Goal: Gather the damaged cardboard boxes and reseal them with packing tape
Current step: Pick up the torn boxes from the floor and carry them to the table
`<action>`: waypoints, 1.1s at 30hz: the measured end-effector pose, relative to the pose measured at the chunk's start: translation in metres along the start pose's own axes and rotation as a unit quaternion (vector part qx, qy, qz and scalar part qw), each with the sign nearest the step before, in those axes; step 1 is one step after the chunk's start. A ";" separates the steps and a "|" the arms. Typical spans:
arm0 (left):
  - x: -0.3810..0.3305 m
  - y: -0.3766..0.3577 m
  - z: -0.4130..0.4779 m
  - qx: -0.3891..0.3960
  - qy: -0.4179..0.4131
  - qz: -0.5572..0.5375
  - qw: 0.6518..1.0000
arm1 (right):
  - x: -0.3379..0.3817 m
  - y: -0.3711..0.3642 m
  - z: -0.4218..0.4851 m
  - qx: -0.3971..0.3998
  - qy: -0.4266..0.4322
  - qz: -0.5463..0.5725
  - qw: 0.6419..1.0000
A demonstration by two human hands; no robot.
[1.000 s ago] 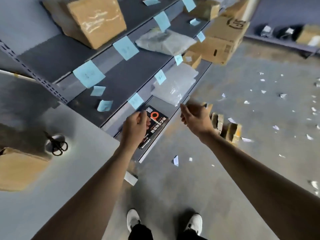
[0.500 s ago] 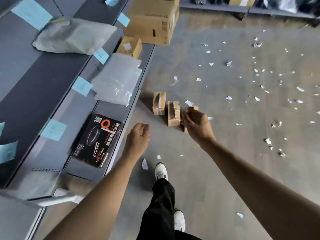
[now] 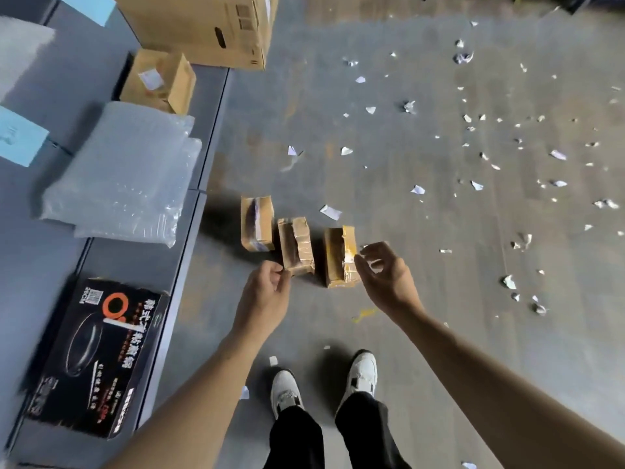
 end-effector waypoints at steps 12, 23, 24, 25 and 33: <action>0.117 -0.141 0.159 0.017 0.047 0.087 0.995 | -0.144 -0.116 0.185 0.071 -0.047 -0.131 0.988; 0.215 -0.240 0.257 -0.002 0.059 0.195 0.979 | -0.250 -0.202 0.260 0.078 -0.116 -0.262 0.955; 0.217 -0.245 0.261 -0.012 0.048 0.198 0.979 | -0.255 -0.206 0.264 0.074 -0.120 -0.271 0.952; 0.218 -0.250 0.266 -0.021 0.039 0.201 0.979 | -0.261 -0.210 0.268 0.069 -0.123 -0.277 0.951; 0.227 -0.271 0.289 -0.021 0.049 0.226 0.973 | -0.284 -0.233 0.280 0.058 -0.150 -0.274 0.948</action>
Point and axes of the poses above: each hand's wrist, its own z-axis towards the middle knuckle, its own y-axis out of the back of the hand, x = y × z, the point moved 2 cm from there along z, towards the middle knuckle, and after that the axes turned 7 degrees about -y, right-handed, at the moved point
